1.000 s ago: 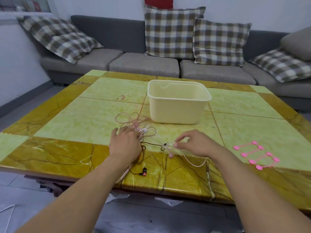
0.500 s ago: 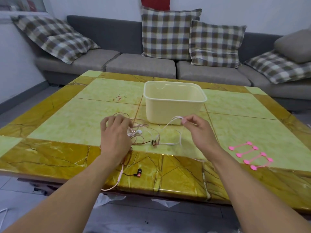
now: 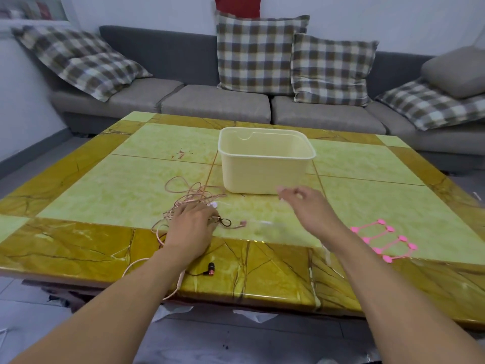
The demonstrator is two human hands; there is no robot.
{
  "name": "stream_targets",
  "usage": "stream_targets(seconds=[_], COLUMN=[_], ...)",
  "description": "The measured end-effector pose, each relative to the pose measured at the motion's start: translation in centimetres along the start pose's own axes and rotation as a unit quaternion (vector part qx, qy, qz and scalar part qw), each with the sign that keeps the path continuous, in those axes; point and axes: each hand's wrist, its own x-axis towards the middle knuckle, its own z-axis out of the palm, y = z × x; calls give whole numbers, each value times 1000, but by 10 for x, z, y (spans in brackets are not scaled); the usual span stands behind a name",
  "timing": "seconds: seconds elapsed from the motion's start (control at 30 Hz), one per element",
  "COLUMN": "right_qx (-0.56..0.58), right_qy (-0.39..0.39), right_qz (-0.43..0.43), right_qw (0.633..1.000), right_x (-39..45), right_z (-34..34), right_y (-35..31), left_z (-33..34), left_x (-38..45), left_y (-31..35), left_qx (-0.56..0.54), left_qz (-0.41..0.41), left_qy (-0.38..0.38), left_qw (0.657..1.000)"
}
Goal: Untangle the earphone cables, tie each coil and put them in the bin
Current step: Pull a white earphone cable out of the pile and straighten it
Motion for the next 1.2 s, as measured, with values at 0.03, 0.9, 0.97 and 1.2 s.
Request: stream_targets(seconds=[0.03,0.9,0.97,1.2], right_qx=[-94,360,517,611], right_qy=[-17,-2,-7,67], right_qz=[1,-133,-96,-4], right_qw=[995,923,851,789], right_x=[0,-8,-6,7], right_z=[5,3,0,-23], right_y=[7,-35,-40,-15], left_z=[1,-7,-9,-7], left_x=[-1,-5,-4,-8], left_y=[-2,-7,-6,-26], left_qx=[-6,-49,-88,-92], left_qz=[-1,-95,-116,-160], left_qy=[3,87,107,74], left_qw=[1000,990,984,980])
